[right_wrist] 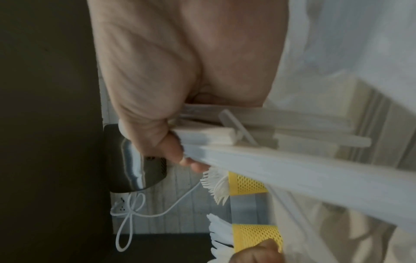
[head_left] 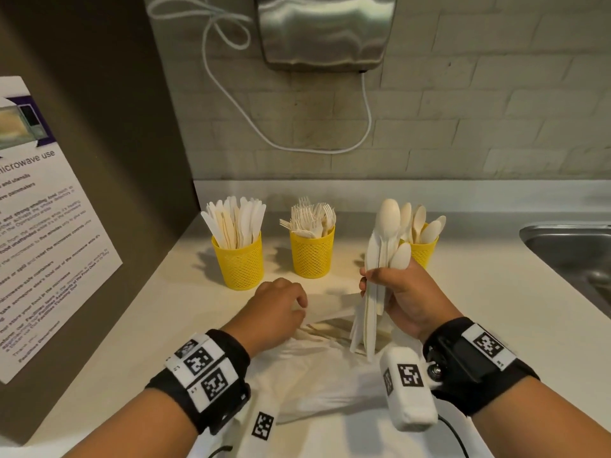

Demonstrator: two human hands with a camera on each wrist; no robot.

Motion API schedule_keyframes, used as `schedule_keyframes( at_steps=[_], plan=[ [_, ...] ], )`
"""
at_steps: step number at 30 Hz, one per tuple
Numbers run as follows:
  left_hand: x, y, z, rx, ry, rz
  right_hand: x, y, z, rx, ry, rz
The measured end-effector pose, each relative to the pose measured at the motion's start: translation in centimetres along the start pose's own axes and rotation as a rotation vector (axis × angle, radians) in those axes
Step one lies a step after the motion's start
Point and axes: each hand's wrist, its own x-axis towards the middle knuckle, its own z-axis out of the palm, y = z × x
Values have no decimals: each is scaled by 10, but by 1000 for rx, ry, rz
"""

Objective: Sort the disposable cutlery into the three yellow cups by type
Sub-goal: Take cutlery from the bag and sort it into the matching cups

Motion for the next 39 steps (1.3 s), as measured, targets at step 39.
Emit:
schedule_keyframes(
  at_steps=[39],
  plan=[
    [31,18,-75,-1069,228,-114,10,11,28,351,-32,308]
  ],
)
